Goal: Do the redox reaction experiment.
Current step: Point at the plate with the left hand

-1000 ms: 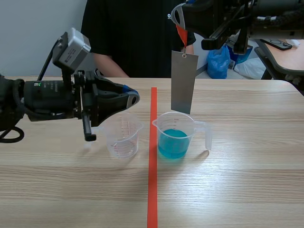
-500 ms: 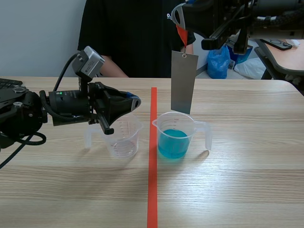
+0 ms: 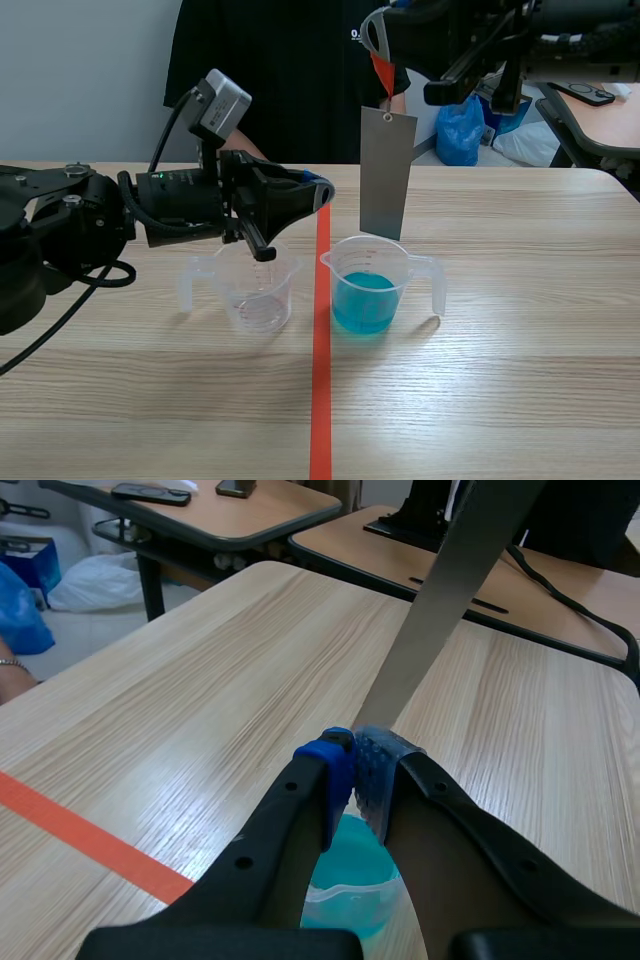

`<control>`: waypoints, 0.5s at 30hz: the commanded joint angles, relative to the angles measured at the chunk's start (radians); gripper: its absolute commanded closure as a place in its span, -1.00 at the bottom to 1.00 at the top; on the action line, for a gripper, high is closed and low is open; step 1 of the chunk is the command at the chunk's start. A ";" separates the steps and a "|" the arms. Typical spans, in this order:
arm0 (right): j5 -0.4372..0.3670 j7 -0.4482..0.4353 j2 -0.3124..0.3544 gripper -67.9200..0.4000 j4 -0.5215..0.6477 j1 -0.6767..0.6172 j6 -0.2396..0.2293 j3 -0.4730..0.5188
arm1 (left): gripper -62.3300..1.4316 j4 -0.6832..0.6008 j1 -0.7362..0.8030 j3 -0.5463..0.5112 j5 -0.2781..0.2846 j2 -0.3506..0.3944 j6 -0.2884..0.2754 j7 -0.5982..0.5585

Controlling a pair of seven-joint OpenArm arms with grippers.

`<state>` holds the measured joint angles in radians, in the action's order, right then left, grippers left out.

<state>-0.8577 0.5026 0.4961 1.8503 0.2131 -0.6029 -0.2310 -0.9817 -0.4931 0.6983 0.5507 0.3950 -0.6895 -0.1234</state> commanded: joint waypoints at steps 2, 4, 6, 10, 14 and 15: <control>-0.014 -0.015 0.010 0.95 0.002 0.022 0.003 0.000 | 0.84 -0.023 -0.012 -0.001 0.016 -0.016 -0.005 -0.010; -0.014 -0.015 0.010 0.95 0.002 0.022 0.003 0.000 | 0.84 -0.023 -0.012 -0.001 0.030 -0.021 -0.005 -0.010; -0.014 -0.015 0.008 0.95 0.002 0.022 0.003 0.000 | 0.84 -0.023 -0.011 -0.001 0.031 -0.022 -0.005 -0.010; -0.014 -0.015 0.008 0.95 0.002 0.022 0.003 0.001 | 0.84 -0.023 -0.014 -0.001 0.031 -0.029 -0.005 -0.006; -0.014 -0.015 0.008 0.95 0.002 0.022 0.003 0.001 | 0.84 -0.023 -0.014 -0.001 0.034 -0.032 -0.005 -0.007; -0.014 -0.015 0.008 0.95 0.002 0.022 0.003 0.001 | 0.84 -0.023 -0.014 -0.001 0.034 -0.032 -0.005 -0.007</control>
